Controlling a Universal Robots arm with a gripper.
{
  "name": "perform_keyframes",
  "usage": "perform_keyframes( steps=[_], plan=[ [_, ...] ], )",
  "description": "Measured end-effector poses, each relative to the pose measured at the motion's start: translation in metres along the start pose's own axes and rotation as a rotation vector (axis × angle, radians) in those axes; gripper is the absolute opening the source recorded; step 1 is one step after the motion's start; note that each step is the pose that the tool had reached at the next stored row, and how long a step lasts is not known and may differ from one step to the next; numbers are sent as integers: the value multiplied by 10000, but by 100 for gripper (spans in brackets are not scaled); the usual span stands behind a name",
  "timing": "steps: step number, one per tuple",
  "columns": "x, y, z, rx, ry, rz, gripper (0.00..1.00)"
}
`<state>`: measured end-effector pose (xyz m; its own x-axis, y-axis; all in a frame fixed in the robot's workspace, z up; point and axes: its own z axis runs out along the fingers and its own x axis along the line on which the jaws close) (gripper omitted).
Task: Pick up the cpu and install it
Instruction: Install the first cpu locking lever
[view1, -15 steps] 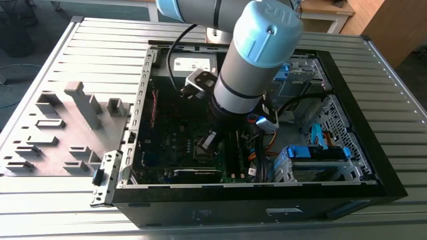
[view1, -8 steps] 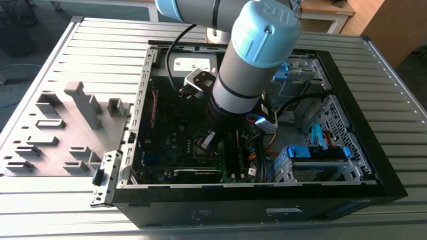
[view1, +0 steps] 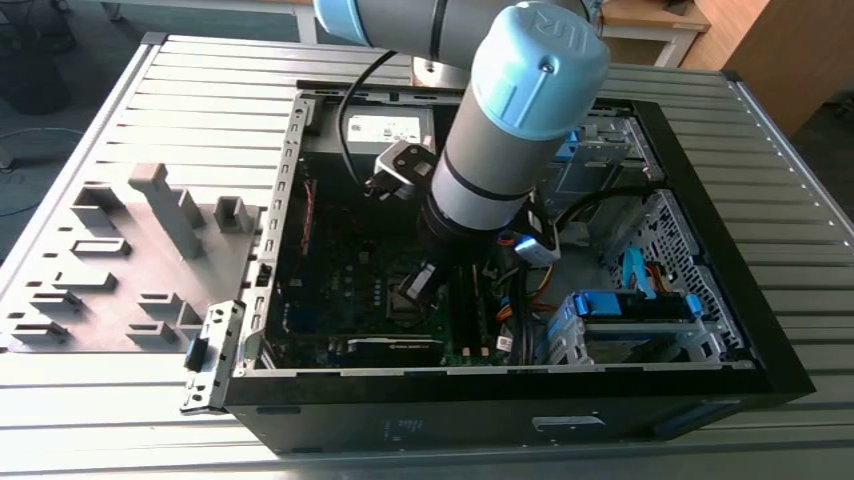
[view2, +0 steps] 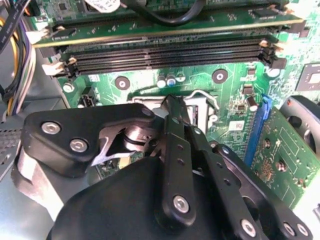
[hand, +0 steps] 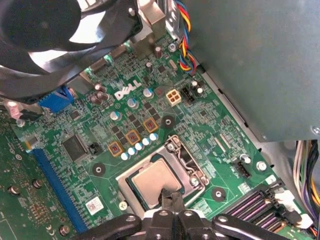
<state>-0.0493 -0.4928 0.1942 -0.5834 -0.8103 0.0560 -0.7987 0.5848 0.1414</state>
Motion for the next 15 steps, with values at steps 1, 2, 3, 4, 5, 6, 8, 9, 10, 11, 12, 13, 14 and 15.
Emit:
perform_keyframes(
  steps=[1, 2, 3, 4, 5, 6, 8, 9, 10, 11, 12, 13, 14, 15],
  plan=[
    [0, -2, 2, 1, 0, 8, 11],
    [0, -2, 3, 2, 2, 10, 11],
    [0, -3, 4, 3, 4, 13, 11],
    [0, -4, 7, 3, 2, 16, 11],
    [1, -5, 11, 3, 2, 20, 11],
    [2, -6, 16, 3, 2, 25, 11],
    [4, -11, 22, 5, 2, 34, 11],
    [5, -14, 24, 7, 5, 37, 11],
    [4, -19, 24, 11, 11, 40, 11],
    [4, -25, 24, 15, 17, 43, 11],
    [4, -32, 23, 21, 25, 47, 11],
    [4, -39, 23, 26, 31, 49, 11],
    [4, -46, 22, 30, 37, 51, 11],
    [6, -52, 23, 34, 42, 53, 11]
  ],
)
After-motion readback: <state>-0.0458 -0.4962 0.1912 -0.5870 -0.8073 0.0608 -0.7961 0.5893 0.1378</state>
